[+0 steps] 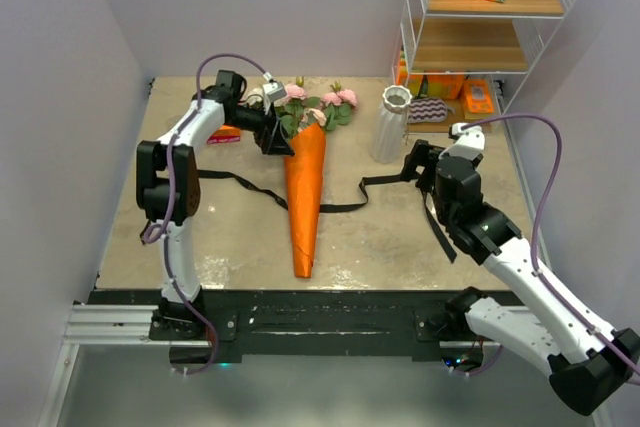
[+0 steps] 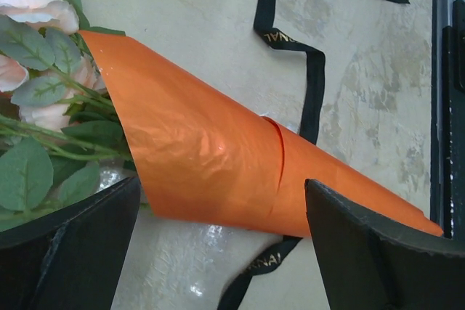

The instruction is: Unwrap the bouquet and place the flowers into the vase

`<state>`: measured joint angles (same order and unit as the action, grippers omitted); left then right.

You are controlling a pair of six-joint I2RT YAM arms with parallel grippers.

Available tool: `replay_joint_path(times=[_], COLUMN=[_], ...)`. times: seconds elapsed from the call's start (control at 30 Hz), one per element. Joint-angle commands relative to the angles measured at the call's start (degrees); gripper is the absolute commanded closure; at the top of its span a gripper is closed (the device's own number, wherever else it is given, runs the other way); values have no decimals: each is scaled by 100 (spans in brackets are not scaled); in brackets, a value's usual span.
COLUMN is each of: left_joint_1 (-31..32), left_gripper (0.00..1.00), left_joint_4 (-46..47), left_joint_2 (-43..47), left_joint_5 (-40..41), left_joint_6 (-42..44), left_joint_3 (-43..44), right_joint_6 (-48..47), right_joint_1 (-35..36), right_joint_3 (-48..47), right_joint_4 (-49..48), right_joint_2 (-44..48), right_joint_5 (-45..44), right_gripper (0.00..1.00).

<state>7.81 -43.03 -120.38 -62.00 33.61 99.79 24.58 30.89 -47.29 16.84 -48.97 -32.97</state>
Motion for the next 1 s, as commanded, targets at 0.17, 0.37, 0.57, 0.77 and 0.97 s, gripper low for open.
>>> replay_joint_path(times=[0.17, 0.37, 0.57, 0.77, 0.97], left_joint_1=[106, 124, 141, 238, 238], left_gripper=[9, 22, 34, 83, 100], left_joint_4=[532, 401, 102, -39, -74], left_joint_2=[-407, -609, -680, -505, -136], left_joint_5=[-6, 170, 135, 179, 285], left_joint_6=[-407, -311, -82, -38, -258], left_joint_3=[463, 428, 419, 419, 541], right_joint_6=[-287, -313, -340, -278, -243], right_joint_1=[224, 233, 233, 233, 233], right_joint_3=[-61, -114, -167, -132, -26], right_joint_4=[-533, -603, -621, -664, -691], right_joint_2=[-165, -192, -165, -148, -34], right_joint_5=[230, 353, 458, 511, 634], right_gripper=[15, 18, 21, 25, 27])
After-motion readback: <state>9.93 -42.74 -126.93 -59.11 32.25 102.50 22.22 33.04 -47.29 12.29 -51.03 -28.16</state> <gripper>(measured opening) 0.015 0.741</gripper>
